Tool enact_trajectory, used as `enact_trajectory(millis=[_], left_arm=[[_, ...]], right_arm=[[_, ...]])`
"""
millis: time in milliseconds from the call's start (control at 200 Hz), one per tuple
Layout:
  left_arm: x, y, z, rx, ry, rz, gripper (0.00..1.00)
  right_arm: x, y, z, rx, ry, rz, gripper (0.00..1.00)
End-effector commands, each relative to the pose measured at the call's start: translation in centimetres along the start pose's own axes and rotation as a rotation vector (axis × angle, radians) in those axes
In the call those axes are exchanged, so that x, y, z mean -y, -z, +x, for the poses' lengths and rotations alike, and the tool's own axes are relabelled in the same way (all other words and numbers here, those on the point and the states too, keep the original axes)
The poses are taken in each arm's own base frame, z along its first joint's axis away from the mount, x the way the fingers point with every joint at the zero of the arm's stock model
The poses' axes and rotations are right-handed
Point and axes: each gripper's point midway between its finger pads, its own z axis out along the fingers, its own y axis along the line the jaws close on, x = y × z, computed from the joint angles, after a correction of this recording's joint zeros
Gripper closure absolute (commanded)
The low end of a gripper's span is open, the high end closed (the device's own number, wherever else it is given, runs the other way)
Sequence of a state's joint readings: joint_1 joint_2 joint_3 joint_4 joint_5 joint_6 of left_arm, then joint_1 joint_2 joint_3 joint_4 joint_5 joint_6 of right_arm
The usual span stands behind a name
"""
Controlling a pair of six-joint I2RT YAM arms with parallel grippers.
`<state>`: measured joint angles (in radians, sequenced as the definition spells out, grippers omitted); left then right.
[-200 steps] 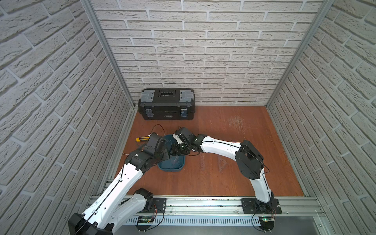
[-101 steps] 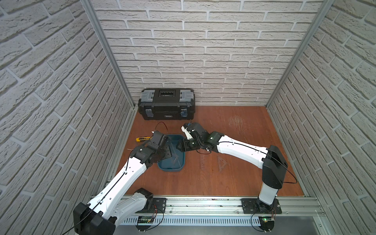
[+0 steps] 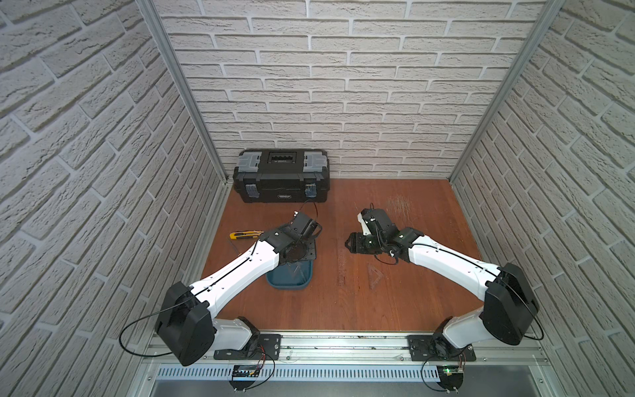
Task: Put the scattered rulers into the storage box
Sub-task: Place the ruler in the storage box, then pick up the ruler from the center of the board.
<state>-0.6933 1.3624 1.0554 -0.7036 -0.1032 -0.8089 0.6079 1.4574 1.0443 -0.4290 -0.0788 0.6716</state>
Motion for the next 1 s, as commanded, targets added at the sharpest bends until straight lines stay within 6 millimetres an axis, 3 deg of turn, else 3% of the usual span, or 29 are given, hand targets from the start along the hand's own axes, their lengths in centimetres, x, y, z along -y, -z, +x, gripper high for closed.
enact_trajectory(millis=[0, 150, 350, 610, 994], left_arm=[[3.0, -0.7, -1.0, 0.027, -0.013, 0.065, 0.50], [5.8, -3.2, -0.2, -0.014, -0.016, 0.124, 0.50], [8.4, -5.8, 0.1, -0.067, -0.054, 0.141, 0.52], [11.4, -8.1, 0.6, -0.113, -0.080, 0.179, 0.53], [13.2, -10.0, 1.2, -0.152, -0.068, 0.202, 0.55]], right_arm=[[2.4, 1.3, 0.8, 0.009, 0.003, 0.056, 0.41], [6.0, 2.2, 2.3, 0.003, -0.043, 0.148, 0.43], [8.8, 2.9, 3.0, 0.024, -0.127, 0.172, 0.44], [10.8, 2.5, 3.7, -0.003, -0.158, 0.212, 0.51], [11.9, 1.2, 4.9, -0.045, -0.189, 0.218, 0.57]])
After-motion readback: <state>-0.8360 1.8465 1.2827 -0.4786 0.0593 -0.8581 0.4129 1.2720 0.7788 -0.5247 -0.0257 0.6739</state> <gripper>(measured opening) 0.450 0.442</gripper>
